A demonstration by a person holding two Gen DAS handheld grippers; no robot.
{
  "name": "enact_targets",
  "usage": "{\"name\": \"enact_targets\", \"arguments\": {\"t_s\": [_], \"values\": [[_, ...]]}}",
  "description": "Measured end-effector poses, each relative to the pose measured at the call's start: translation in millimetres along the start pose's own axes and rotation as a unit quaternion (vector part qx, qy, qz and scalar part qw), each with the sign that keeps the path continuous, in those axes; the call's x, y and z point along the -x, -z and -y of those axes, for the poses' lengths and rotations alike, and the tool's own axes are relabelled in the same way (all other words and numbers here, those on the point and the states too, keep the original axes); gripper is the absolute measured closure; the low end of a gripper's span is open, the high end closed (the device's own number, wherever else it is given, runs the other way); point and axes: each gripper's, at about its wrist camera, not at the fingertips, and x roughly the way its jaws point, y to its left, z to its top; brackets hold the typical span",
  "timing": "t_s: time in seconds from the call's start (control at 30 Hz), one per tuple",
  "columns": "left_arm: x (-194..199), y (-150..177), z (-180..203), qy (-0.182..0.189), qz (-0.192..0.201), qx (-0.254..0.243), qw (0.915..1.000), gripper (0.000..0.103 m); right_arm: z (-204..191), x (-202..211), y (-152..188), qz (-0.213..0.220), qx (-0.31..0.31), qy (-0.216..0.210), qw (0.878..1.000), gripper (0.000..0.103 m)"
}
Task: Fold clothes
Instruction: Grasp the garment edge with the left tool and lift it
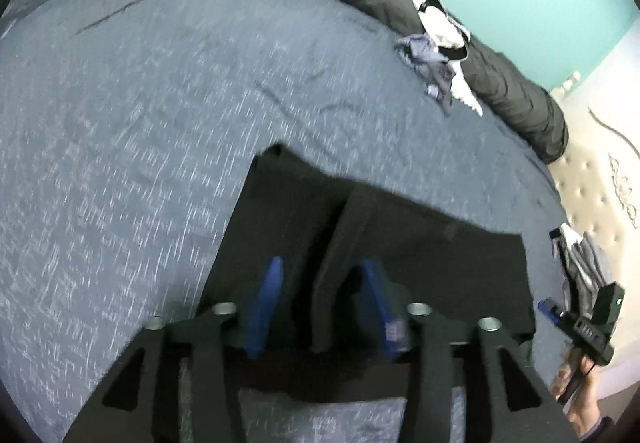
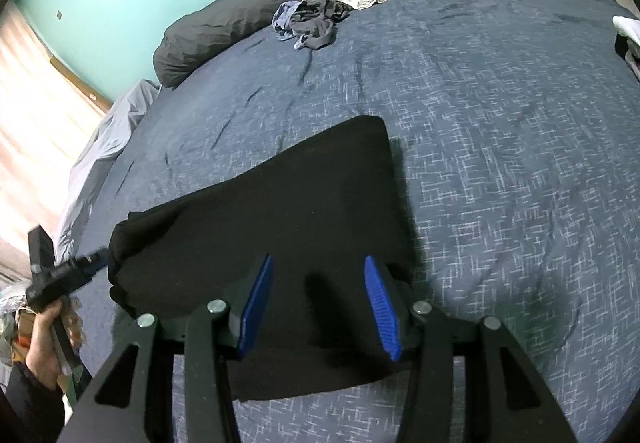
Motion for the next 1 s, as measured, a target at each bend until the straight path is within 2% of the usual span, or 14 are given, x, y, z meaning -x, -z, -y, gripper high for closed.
{"name": "enact_targets", "arguments": {"t_s": [0.17, 0.23, 0.27, 0.3, 0.37, 0.4, 0.5, 0.7, 0.9, 0.97, 1.0], "values": [[-23, -18, 11, 0.006, -0.019, -0.017, 0.9997, 0.045, 2, 0, 2, -0.001, 0.0, -0.002, 1.0, 0.054], [-33, -21, 10, 0.016, -0.028, -0.009, 0.9994, 0.047, 3, -1, 2, -0.003, 0.001, -0.002, 1.0, 0.054], [-36, -22, 9, 0.017, -0.031, -0.005, 0.9994, 0.058, 3, -1, 1, -0.004, 0.002, -0.002, 1.0, 0.054], [-40, -22, 9, 0.017, -0.032, -0.003, 0.9993, 0.079, 3, -2, 1, -0.005, 0.002, -0.001, 1.0, 0.054], [-41, -23, 8, 0.013, -0.027, 0.001, 0.9996, 0.097, 5, -3, 0, -0.005, 0.002, 0.0, 1.0, 0.054], [-39, -24, 7, 0.017, -0.02, 0.007, 0.9996, 0.098, 5, -3, -1, -0.006, 0.002, 0.001, 1.0, 0.054], [-28, -30, 3, 0.015, 0.007, 0.026, 0.9995, 0.099, 8, -5, -2, -0.006, -0.001, 0.002, 1.0, 0.054], [-24, -34, -11, 0.0, 0.023, 0.061, 0.9979, 0.099, 12, -9, -1, -0.009, -0.008, 0.005, 1.0, 0.054], [-36, -25, -28, -0.031, -0.003, 0.082, 0.9962, 0.098, 14, -9, -2, -0.01, -0.01, 0.007, 1.0, 0.054], [-38, -21, -34, -0.038, -0.01, 0.087, 0.9954, 0.095, 14, -8, -2, -0.01, -0.01, 0.007, 1.0, 0.054], [-34, -21, -34, -0.042, -0.007, 0.089, 0.9952, 0.088, 13, -7, -2, -0.01, -0.008, 0.006, 1.0, 0.054]]}}
